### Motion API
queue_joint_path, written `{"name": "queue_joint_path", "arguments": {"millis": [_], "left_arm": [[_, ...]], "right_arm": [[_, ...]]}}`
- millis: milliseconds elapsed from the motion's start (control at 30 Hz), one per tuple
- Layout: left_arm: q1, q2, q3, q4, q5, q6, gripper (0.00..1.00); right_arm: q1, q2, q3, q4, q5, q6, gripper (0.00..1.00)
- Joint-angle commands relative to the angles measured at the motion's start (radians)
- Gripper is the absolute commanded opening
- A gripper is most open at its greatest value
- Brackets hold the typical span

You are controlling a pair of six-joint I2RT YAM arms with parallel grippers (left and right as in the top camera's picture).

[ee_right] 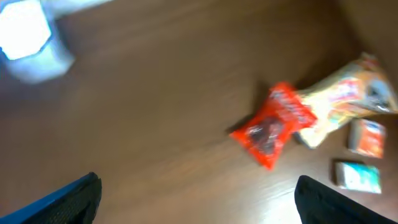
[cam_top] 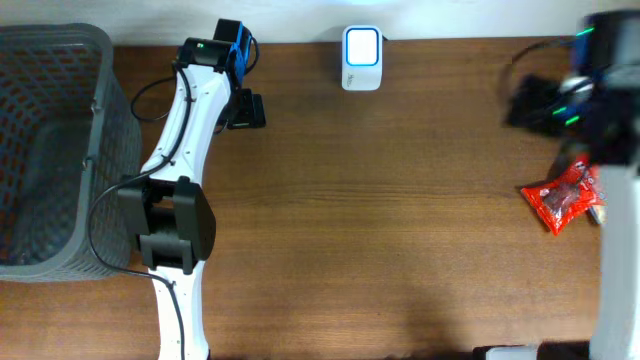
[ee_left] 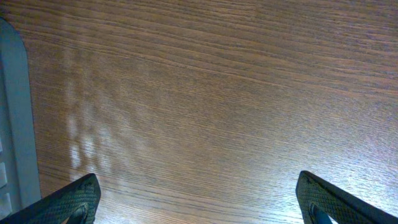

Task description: Scan the item barcode

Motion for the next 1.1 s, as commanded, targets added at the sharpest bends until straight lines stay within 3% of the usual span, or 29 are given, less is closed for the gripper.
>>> {"name": "queue_joint_path", "arguments": {"millis": [0, 167, 267, 833, 1067], "left_arm": [[0.007, -0.023, -0.004, -0.001, 0.007, -0.006, 0.99], [0.007, -0.023, -0.004, -0.001, 0.007, -0.006, 0.99], [0.007, -0.023, -0.004, -0.001, 0.007, -0.006, 0.99], [0.007, -0.023, -0.004, -0.001, 0.007, -0.006, 0.99], [0.007, -0.023, -0.004, -0.001, 0.007, -0.006, 0.99]], "right_arm": [[0.220, -0.102, -0.126, 0.000, -0.008, -0.034, 0.98], [0.459, -0.124, -0.206, -0.053, -0.011, -0.034, 0.98], [0.513, -0.103, -0.206, -0.053, -0.011, -0.034, 0.98], [0.523, -0.080, -0.206, -0.151, -0.056, -0.030, 0.98], [0.460, -0.240, -0.322, -0.060, -0.068, -0.031, 0.98]]}}
